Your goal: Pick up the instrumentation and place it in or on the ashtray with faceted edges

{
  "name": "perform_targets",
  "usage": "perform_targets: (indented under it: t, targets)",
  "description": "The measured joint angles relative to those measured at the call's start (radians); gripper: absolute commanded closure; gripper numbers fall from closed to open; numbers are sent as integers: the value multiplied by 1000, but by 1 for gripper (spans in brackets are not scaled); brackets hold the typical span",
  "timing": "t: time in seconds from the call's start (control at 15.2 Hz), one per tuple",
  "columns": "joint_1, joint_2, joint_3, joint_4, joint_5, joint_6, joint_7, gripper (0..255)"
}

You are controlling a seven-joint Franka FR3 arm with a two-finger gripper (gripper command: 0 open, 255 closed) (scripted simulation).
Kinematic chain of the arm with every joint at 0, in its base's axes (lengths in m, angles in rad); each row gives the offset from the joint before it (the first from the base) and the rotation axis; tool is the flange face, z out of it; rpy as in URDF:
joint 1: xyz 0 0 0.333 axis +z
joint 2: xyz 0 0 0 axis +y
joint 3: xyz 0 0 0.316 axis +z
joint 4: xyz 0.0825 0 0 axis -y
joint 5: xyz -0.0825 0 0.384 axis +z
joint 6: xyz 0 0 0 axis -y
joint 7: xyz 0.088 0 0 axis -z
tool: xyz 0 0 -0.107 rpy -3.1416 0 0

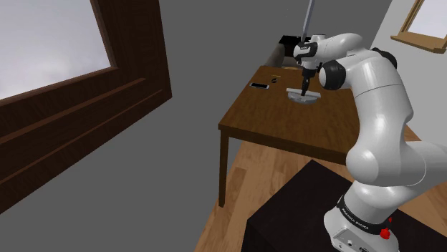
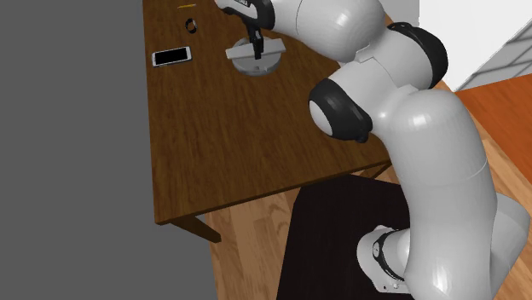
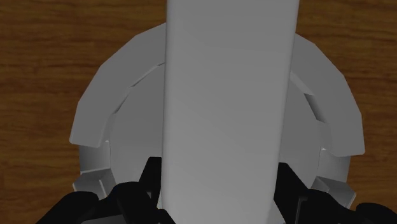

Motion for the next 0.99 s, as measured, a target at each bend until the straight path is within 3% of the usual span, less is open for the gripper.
perform_targets:
  t: [0.07,0.46,0.59,0.73,0.99]
  targets:
    - [0,0,0,0,0,0,0,0]
    - [0,0,0,0,0,1,0,0]
    - [-2,-9,-2,19,-2,-28,2,0]
    - [-21,7,0,112,-3,-100,7,0]
    - [-21,2,-1,135,-5,-127,13,0]
